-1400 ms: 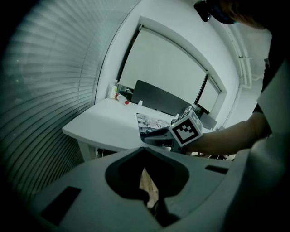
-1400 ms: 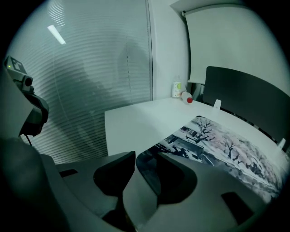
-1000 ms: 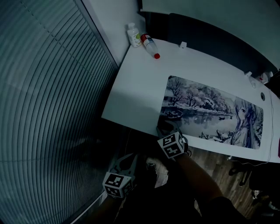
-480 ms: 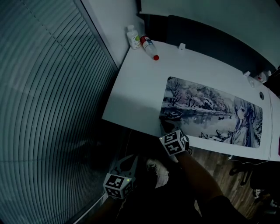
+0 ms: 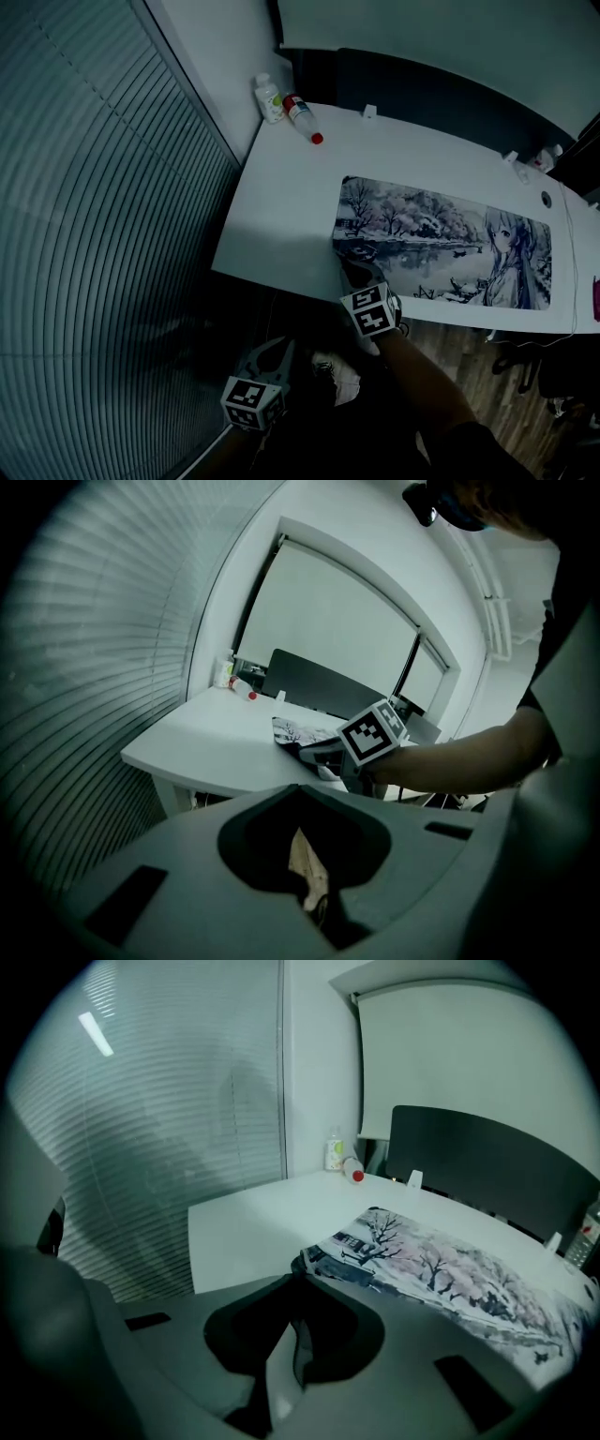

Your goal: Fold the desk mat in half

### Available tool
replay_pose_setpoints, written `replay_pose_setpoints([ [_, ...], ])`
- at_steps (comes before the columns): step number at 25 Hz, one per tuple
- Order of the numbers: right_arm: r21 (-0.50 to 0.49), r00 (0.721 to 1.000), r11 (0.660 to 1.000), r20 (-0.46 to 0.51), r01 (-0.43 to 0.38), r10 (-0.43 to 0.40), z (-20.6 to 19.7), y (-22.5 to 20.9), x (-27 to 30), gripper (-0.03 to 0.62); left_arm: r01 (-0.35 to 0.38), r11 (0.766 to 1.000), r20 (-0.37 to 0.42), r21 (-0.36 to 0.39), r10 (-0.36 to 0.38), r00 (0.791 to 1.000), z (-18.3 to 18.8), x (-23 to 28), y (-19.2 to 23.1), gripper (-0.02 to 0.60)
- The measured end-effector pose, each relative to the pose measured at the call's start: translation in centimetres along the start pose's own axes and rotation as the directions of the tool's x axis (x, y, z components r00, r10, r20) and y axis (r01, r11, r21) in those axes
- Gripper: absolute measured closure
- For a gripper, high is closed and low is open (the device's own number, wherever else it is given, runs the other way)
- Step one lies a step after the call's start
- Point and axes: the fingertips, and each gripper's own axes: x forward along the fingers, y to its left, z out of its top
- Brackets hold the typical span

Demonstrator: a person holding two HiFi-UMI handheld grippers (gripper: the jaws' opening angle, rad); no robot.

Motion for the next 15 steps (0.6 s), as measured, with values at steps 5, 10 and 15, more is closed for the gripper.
replay_pose_setpoints([
  [5, 0.029, 0.998, 0.998, 0.022, 0.053, -0.054, -0.1, -1.9, -1.5, 0.549, 0.031, 0.999, 0.003, 0.017, -0.031, 1.0, 0.3, 0.5, -1.1, 0.575],
  [10, 0.063, 0.993, 0.992, 0.013, 0.112, -0.113, -1.2, -4.3, -3.5, 0.549, 0.066, 0.997, 0.006, 0.043, -0.066, 0.998, 1.0, 1.1, -2.5, 0.575],
  [15, 0.106, 0.986, 0.981, 0.005, 0.165, -0.167, -2.6, -6.6, -5.3, 0.552, 0.109, 0.992, -0.003, 0.066, -0.109, 0.994, 1.2, 2.0, -4.0, 0.575],
])
